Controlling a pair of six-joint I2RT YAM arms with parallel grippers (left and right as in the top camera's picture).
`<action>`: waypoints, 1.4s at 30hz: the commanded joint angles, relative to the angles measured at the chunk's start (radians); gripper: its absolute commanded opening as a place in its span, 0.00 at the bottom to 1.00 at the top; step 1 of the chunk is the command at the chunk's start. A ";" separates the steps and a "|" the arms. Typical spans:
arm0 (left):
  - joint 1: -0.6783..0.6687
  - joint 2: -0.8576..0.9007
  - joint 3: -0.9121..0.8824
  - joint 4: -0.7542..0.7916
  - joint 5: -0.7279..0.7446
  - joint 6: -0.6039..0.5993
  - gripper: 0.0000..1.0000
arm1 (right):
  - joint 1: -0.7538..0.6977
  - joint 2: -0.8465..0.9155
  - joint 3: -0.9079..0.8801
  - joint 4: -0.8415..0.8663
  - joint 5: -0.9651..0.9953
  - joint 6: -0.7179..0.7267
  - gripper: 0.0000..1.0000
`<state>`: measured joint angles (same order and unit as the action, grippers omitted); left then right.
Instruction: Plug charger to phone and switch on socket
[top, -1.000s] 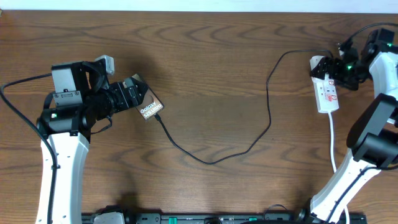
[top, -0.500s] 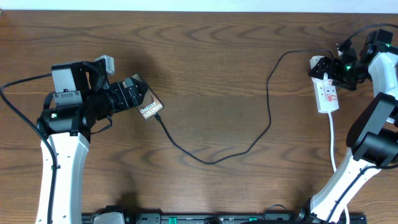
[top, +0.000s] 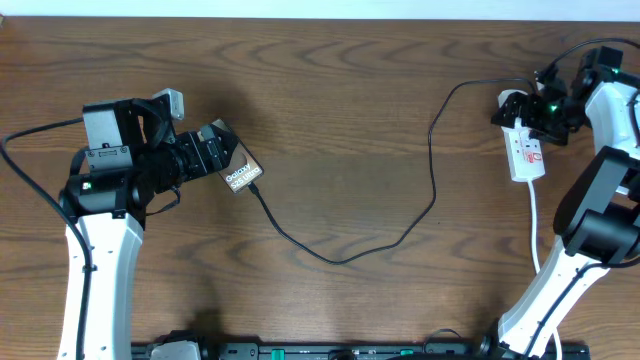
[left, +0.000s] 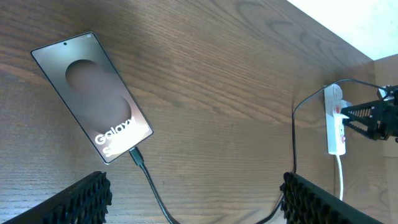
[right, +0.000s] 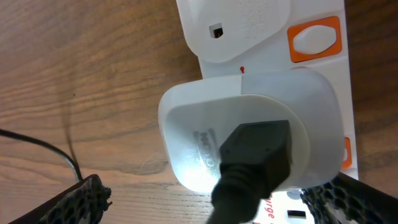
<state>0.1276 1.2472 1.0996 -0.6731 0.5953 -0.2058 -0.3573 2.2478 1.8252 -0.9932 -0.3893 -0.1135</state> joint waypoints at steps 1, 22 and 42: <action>-0.003 -0.006 0.000 0.000 -0.005 0.003 0.86 | 0.052 0.062 -0.006 0.011 -0.040 -0.003 0.99; -0.003 -0.006 0.000 -0.022 -0.006 0.003 0.86 | 0.050 0.062 -0.008 0.018 -0.040 0.012 0.99; -0.003 -0.006 0.000 -0.030 -0.005 0.003 0.86 | 0.050 0.062 -0.061 0.058 -0.037 0.037 0.99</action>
<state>0.1276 1.2472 1.0996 -0.6998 0.5953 -0.2058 -0.3439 2.2414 1.8076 -0.9627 -0.3508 -0.0757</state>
